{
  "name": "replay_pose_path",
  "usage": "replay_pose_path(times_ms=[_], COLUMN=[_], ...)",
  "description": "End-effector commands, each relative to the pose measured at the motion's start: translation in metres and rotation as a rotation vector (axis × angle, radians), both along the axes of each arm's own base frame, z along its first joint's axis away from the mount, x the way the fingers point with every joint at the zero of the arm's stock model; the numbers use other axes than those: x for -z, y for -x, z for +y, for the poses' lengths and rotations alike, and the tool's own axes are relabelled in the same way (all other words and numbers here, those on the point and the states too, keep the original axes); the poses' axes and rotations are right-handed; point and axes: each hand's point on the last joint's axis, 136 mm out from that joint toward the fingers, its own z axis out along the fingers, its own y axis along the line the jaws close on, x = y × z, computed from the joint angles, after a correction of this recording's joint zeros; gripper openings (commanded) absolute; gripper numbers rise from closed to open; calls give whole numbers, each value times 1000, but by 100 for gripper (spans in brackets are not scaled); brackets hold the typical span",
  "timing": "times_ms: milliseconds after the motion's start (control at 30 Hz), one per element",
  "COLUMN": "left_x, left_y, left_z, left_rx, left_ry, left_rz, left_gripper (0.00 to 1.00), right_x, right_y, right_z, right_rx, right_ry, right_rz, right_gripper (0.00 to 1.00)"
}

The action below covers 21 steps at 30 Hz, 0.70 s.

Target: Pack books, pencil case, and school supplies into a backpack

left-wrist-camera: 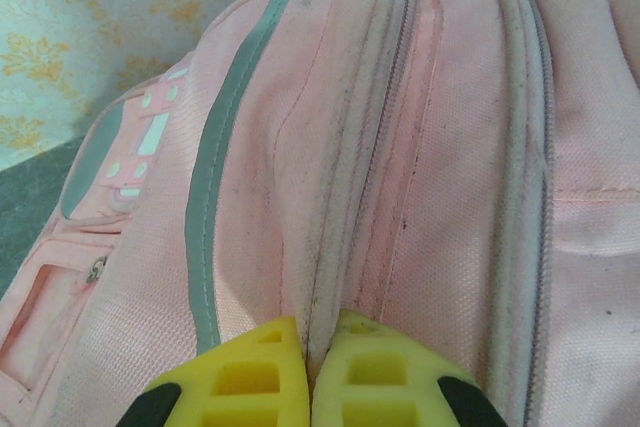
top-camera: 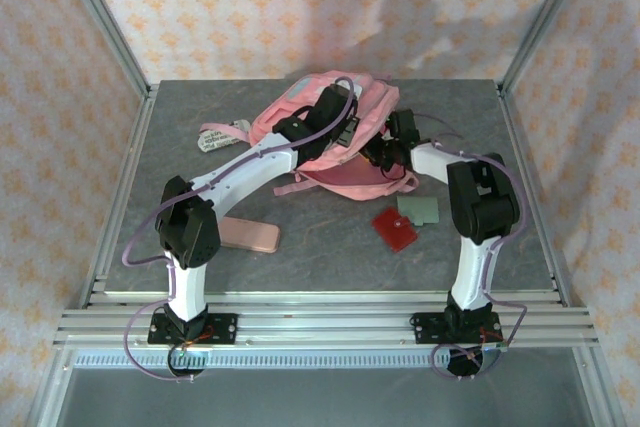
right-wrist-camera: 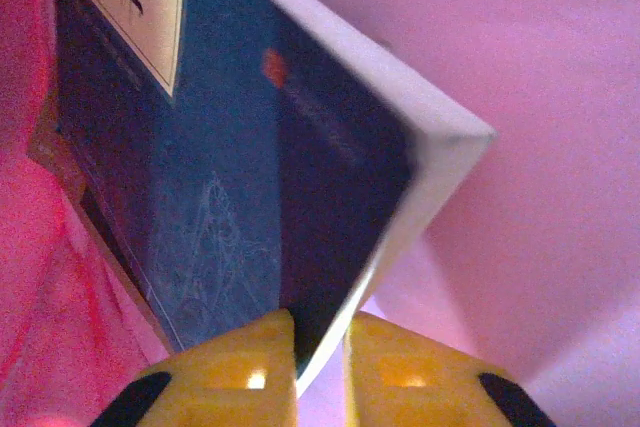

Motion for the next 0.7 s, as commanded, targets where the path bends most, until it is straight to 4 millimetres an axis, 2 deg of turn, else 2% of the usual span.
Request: replay_pose_path(times_ms=[0,167,300,367,467,667], left_x=[-64,-58,-58,-57,-53,-49], left_y=[1,2,2,1,1,-1], left_z=[2,-2,-4,-4,-3,2], left_rx=[-13,-5,-8,-18,-35,-78], left_ry=[142,168,197,202,206,219], left_rz=[-127,-108,-104,-99,-92,-75], left_gripper=[0,0,0,0,0,0], right_x=[1,3,6,4,-3,-31], right_y=[-12,-23,-30,-30,-21,20], right_z=[7,30,42,40,32,4], right_rx=[-8,-44,-65,-65,-64,-38], right_ry=[5,-27,-85,-73,-47,18], right_rz=[-12,-20,-25,-40,-50,-94], right_gripper=[10,7,9,14,28,39])
